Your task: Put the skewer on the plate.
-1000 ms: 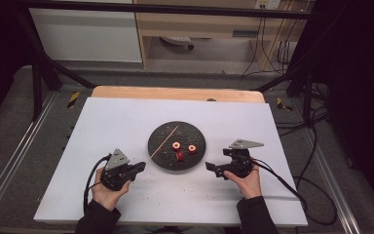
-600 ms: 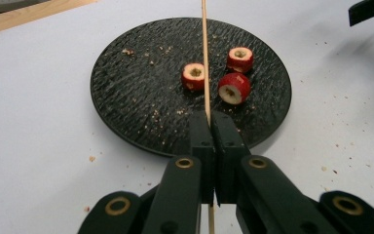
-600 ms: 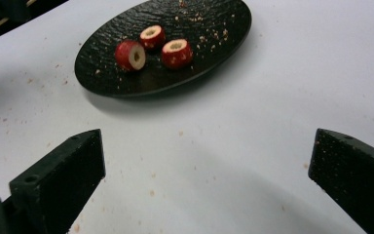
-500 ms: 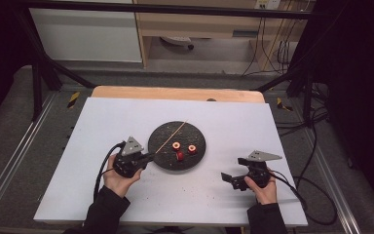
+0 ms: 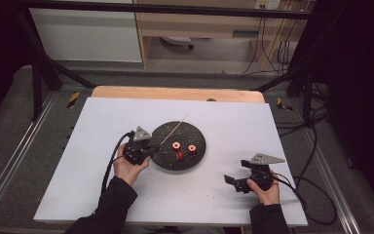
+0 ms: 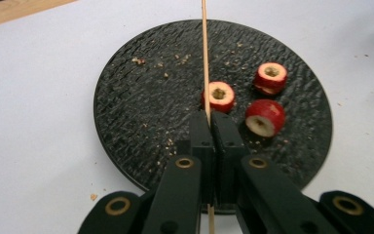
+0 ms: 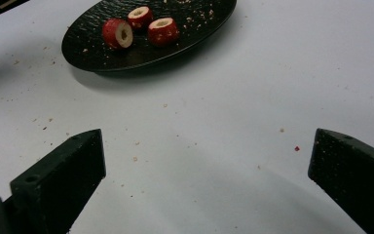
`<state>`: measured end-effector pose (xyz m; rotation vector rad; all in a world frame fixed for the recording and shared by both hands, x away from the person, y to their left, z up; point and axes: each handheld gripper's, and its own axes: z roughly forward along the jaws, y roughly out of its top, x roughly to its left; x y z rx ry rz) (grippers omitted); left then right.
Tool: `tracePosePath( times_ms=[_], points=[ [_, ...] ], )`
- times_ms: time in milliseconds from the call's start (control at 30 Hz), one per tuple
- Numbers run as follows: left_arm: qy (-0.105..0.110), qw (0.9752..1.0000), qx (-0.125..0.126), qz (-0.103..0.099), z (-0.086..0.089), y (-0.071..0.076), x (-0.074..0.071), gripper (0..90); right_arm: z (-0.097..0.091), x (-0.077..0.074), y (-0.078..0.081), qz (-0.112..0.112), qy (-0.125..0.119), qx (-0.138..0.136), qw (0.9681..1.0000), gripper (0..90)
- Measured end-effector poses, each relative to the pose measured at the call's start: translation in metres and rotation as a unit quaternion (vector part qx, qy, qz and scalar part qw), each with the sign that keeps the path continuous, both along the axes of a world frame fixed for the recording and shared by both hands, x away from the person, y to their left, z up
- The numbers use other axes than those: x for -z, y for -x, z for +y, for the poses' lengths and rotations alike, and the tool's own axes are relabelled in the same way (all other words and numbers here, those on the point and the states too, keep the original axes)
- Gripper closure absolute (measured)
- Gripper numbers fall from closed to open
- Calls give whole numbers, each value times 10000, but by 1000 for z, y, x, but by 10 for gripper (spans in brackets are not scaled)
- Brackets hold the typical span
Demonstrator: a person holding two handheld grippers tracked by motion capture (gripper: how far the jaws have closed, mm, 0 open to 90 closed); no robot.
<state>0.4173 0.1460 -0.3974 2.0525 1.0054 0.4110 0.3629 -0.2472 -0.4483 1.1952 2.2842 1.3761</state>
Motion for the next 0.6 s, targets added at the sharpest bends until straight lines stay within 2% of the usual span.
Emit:
tracePosePath(
  times_ms=[200,600],
  points=[
    [-27,9998,-153,149,-5,-11,11,883,0,0,2,-36,39,-17,10000,12],
    [-359,9984,-276,330,-18,-23,31,883,0,1,2,-52,-17,-62,10000,14]
  ],
)
